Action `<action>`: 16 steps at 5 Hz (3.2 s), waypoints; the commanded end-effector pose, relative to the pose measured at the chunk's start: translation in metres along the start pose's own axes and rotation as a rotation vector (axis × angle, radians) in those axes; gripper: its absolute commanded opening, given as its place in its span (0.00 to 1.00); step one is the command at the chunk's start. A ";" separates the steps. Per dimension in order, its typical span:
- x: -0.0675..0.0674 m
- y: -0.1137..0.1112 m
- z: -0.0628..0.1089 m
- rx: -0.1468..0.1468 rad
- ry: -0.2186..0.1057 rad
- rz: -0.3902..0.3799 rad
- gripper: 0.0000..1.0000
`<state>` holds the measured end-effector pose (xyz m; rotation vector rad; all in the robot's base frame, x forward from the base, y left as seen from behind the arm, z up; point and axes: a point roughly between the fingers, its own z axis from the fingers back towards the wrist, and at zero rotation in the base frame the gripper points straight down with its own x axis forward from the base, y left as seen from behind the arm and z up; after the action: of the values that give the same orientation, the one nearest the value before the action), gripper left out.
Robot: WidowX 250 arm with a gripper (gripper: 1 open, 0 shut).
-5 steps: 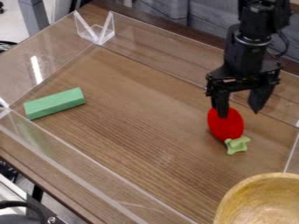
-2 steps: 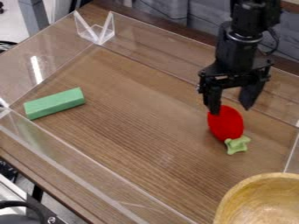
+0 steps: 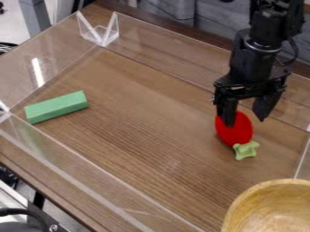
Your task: Move the red fruit to the left
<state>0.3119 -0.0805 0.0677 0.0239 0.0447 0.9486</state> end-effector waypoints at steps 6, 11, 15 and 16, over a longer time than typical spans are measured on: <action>-0.015 0.000 0.018 -0.029 -0.033 -0.084 1.00; -0.001 -0.008 0.002 -0.013 -0.047 -0.025 0.00; 0.000 0.020 0.073 -0.107 -0.023 0.006 0.00; -0.012 0.013 0.086 -0.109 -0.017 0.029 0.00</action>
<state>0.2932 -0.0824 0.1285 -0.0056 0.0418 0.9733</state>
